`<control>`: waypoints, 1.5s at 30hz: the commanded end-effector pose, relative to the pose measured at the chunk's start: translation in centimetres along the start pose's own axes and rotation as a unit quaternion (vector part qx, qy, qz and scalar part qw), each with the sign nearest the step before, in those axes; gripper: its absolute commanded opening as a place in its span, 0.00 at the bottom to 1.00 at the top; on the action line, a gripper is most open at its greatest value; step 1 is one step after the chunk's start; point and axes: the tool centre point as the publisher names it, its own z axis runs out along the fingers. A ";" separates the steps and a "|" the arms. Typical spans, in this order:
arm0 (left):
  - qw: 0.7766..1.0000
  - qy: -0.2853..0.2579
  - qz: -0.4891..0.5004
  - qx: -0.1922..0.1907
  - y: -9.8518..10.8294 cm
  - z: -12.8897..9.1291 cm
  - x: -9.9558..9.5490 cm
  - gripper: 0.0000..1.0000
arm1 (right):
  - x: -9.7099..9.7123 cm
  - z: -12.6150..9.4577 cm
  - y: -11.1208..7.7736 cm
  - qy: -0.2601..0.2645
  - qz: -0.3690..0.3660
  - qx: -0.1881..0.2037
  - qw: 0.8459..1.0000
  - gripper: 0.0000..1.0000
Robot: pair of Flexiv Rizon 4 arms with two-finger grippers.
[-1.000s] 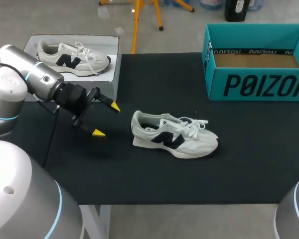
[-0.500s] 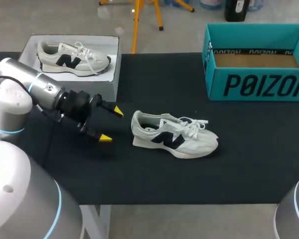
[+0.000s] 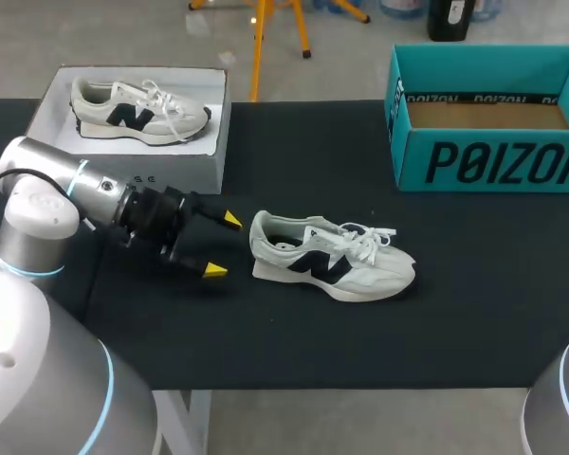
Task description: Take the shoe out of the shoebox, open the shoe tongue, remove and reinsert the insole, then place the shoe into the shoebox
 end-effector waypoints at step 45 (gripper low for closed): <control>0.999 0.018 -0.028 0.030 0.6 5.0 0.4 1.00 | -0.1 0.0 0.0 0.000 0.000 0.001 1.000 1.00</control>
